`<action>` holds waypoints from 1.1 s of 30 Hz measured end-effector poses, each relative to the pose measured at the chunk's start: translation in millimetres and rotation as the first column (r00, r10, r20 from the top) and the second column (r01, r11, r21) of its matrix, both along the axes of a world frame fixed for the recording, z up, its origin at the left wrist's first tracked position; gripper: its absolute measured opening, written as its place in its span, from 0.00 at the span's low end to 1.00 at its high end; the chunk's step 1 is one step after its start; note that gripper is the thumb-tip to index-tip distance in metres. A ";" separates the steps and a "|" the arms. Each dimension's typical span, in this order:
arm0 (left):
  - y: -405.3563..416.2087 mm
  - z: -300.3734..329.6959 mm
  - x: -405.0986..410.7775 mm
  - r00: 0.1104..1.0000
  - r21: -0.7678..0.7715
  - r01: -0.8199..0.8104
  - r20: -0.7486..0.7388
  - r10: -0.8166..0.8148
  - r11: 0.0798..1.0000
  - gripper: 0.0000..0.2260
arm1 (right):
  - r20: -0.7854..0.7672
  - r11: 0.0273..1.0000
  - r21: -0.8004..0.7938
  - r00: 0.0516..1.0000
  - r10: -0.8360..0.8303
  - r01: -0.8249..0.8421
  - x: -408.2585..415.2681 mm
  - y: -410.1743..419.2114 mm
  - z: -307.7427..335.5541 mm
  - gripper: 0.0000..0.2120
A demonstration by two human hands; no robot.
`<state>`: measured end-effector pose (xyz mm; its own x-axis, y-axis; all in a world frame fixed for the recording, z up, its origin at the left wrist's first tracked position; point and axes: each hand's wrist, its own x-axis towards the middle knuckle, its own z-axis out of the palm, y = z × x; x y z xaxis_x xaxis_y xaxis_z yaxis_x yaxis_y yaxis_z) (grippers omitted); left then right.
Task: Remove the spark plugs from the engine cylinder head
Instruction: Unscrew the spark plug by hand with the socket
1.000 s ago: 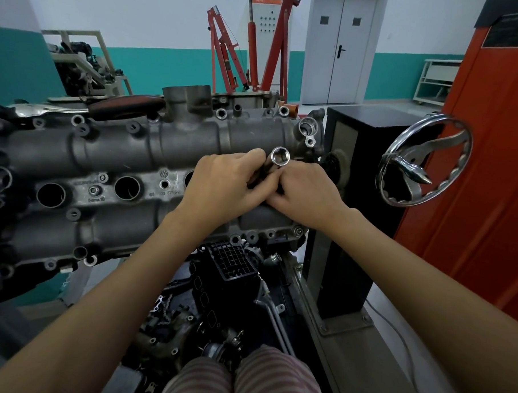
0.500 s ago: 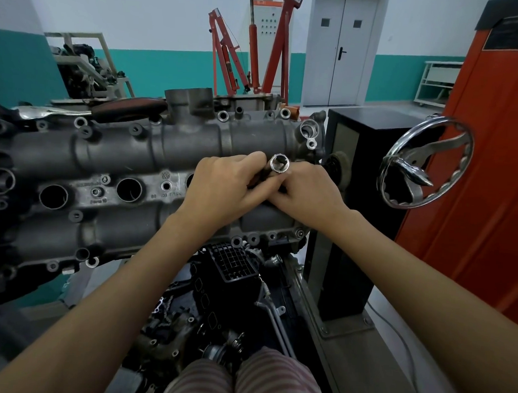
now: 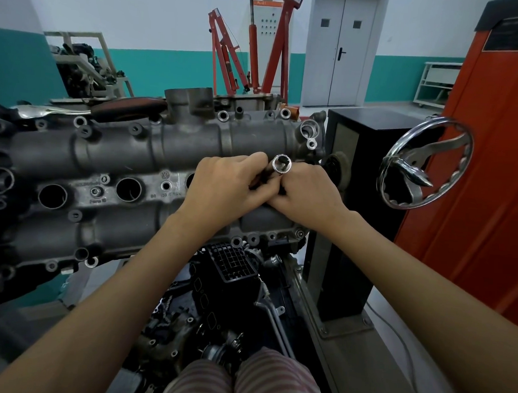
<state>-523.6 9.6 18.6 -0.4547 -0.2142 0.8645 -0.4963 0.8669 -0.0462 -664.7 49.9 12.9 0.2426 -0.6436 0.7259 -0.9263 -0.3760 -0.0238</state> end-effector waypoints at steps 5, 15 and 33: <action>1.6 1.2 0.0 1.000 0.040 0.012 0.001 -0.012 0.999 0.17 | 0.005 1.000 0.025 1.000 0.010 -0.010 -0.1 -0.6 0.1 0.25; 3.8 1.5 0.2 1.000 0.082 -0.009 0.023 0.007 0.997 0.21 | 0.017 0.999 0.031 1.000 -0.007 0.007 0.6 0.3 -0.9 0.20; 4.1 2.3 1.1 0.999 0.082 -0.012 0.032 0.009 0.997 0.23 | -0.010 0.998 0.058 1.000 -0.029 0.029 0.2 0.3 -0.3 0.26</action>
